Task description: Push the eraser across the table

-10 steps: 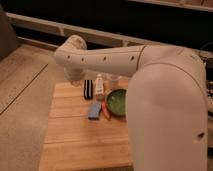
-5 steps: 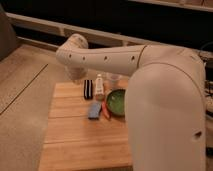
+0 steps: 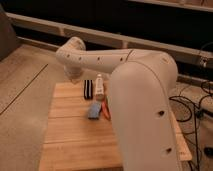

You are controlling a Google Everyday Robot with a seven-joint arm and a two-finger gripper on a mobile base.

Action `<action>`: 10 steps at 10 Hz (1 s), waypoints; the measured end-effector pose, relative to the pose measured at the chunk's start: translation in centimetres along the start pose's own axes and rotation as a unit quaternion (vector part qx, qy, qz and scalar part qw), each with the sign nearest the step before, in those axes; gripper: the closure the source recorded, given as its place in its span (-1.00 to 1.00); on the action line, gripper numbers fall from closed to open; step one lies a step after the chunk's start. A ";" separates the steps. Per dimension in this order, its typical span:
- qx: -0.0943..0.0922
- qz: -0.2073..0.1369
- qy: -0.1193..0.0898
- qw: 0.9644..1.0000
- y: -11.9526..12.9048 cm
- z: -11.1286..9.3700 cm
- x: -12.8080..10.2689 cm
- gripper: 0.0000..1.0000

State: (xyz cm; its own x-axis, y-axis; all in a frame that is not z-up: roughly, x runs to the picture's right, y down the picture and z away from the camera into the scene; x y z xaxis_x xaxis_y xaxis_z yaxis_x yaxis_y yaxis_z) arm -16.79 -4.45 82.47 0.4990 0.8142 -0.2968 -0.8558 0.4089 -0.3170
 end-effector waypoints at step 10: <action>-0.050 0.043 0.067 0.996 -8.6 10.1 2.8 1.00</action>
State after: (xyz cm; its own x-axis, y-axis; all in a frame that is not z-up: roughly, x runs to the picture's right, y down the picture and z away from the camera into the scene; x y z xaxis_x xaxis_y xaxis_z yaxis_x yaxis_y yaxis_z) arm -9.40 -1.57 93.44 0.4441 0.7790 -0.4427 -0.8814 0.2910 -0.3721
